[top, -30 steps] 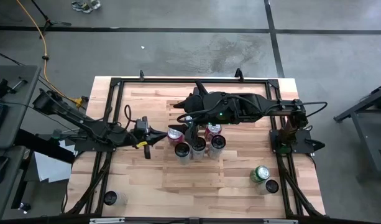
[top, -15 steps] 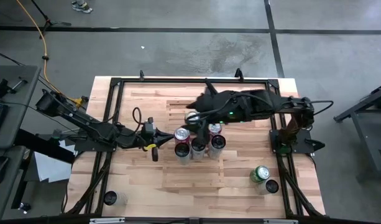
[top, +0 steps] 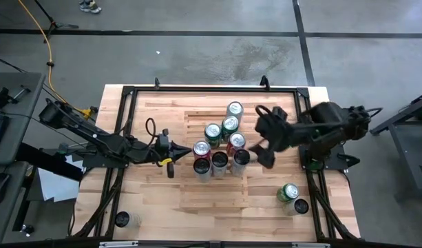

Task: Place canned beverage on shelf
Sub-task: Adjust the red soda cans

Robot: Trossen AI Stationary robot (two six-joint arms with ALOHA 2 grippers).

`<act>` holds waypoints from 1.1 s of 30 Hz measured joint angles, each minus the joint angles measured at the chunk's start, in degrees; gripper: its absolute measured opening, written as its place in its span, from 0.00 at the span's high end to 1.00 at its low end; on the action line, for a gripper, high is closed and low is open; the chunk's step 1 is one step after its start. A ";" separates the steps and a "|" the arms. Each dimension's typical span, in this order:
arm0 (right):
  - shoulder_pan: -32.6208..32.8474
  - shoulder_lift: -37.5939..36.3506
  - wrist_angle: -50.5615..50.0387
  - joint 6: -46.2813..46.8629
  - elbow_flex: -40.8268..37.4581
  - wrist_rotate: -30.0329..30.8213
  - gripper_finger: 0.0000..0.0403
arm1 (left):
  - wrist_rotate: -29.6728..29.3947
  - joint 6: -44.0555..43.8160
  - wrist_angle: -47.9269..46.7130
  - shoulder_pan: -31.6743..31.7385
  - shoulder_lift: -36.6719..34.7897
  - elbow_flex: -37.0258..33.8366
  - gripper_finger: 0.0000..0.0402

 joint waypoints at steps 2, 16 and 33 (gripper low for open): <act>1.20 -1.47 -0.83 3.02 -2.77 0.60 0.19 | -0.28 0.00 -0.09 0.00 -0.08 0.00 1.00; -0.41 -21.10 4.42 19.06 -42.26 4.40 0.82 | -1.10 0.02 -0.14 0.00 -0.45 0.02 1.00; -9.08 -23.58 40.99 3.15 -58.85 -2.34 0.99 | -3.17 -0.90 -0.10 1.03 -0.42 0.02 1.00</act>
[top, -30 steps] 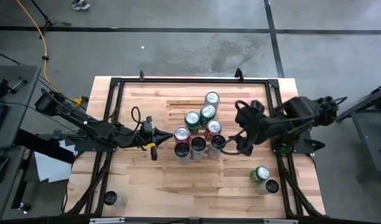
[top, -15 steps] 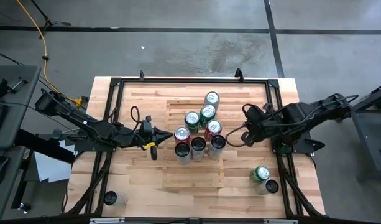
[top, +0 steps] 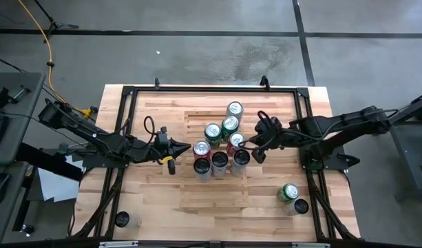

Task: Place canned beverage on shelf
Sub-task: Adjust the red soda cans

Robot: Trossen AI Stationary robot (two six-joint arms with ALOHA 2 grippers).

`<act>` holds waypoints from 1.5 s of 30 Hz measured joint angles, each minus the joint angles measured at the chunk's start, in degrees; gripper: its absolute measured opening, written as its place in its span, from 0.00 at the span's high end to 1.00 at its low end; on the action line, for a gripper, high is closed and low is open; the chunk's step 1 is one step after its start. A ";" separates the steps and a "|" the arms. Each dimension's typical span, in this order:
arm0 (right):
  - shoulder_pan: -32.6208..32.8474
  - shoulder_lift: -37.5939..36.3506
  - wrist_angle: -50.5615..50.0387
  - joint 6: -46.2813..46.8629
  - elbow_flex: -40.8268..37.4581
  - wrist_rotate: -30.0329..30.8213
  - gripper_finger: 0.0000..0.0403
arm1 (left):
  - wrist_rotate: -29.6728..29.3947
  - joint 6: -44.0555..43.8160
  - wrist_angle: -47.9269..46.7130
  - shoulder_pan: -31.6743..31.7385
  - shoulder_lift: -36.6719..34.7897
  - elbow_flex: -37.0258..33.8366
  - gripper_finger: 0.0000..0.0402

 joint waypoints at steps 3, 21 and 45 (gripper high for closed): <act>-0.17 0.02 0.24 -0.90 -0.02 -0.71 1.00 | 0.01 -0.04 -0.02 0.48 0.00 0.00 1.00; -1.88 0.04 5.32 -5.96 -0.02 -2.09 1.00 | 0.83 -0.63 0.02 3.21 0.00 -0.02 1.00; -1.81 0.04 9.14 -6.86 -0.02 -8.24 1.00 | 7.56 -0.59 -0.09 3.04 0.00 -0.02 1.00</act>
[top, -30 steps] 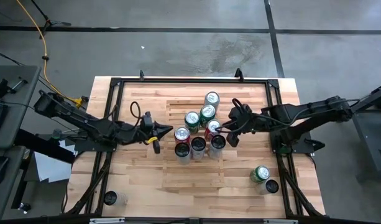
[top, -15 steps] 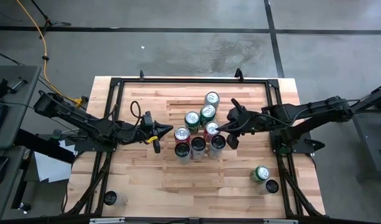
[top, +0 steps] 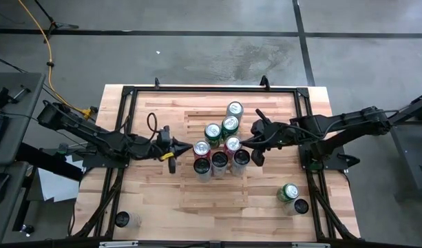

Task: Place canned beverage on shelf
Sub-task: Adjust the red soda cans

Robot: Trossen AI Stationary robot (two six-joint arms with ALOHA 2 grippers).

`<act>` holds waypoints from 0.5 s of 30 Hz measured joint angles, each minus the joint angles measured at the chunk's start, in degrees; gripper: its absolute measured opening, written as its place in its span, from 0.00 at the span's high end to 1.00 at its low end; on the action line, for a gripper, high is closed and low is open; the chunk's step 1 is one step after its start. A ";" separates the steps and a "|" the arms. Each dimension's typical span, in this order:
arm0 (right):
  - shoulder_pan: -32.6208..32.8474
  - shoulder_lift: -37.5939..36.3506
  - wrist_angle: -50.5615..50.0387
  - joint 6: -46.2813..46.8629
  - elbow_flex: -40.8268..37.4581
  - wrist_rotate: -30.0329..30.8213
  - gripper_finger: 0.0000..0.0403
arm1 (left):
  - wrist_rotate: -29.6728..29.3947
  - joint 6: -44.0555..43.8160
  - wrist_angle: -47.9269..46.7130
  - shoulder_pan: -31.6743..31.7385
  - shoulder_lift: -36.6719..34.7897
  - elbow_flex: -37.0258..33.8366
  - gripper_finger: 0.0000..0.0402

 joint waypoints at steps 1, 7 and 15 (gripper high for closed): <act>0.00 0.00 -0.29 -0.02 0.00 -0.13 1.00 | 1.43 0.00 0.00 0.00 0.00 0.00 1.00; -0.02 0.00 -2.81 0.00 0.00 -2.61 1.00 | 3.95 -1.01 0.01 -0.09 0.00 0.00 1.00; 0.00 0.00 -2.37 -0.14 0.00 -2.88 1.00 | 11.08 -2.71 0.02 0.45 0.00 0.00 1.00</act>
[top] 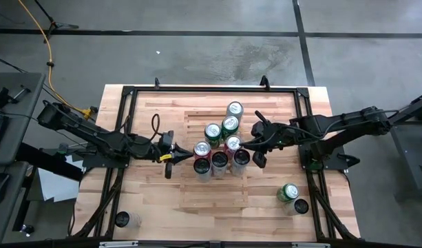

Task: Place canned beverage on shelf
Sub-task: Adjust the red soda cans

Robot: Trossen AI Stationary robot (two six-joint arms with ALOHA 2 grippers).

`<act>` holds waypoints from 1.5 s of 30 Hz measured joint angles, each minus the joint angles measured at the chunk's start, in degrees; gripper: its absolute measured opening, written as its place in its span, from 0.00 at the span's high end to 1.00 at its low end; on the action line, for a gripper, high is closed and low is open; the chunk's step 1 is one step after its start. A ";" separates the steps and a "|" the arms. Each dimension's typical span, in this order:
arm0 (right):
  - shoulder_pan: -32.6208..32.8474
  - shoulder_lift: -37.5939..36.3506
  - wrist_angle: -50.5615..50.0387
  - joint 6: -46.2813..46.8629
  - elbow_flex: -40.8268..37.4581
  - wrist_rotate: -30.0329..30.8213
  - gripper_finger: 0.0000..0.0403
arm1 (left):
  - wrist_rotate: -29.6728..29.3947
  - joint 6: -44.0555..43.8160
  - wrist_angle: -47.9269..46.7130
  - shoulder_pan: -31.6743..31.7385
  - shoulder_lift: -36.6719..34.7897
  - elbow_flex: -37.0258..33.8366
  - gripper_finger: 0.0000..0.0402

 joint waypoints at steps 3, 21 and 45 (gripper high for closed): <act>0.00 0.00 -0.01 -0.49 0.00 0.00 1.00 | 1.48 -0.34 -0.74 0.05 0.00 0.00 1.00; -0.02 0.00 2.63 -1.33 0.00 -3.17 1.00 | 1.68 -0.33 -1.18 3.09 0.00 -0.02 1.00; -0.04 0.00 5.59 -2.44 0.00 -4.04 1.00 | -0.24 -0.27 0.70 3.42 0.02 -0.02 1.00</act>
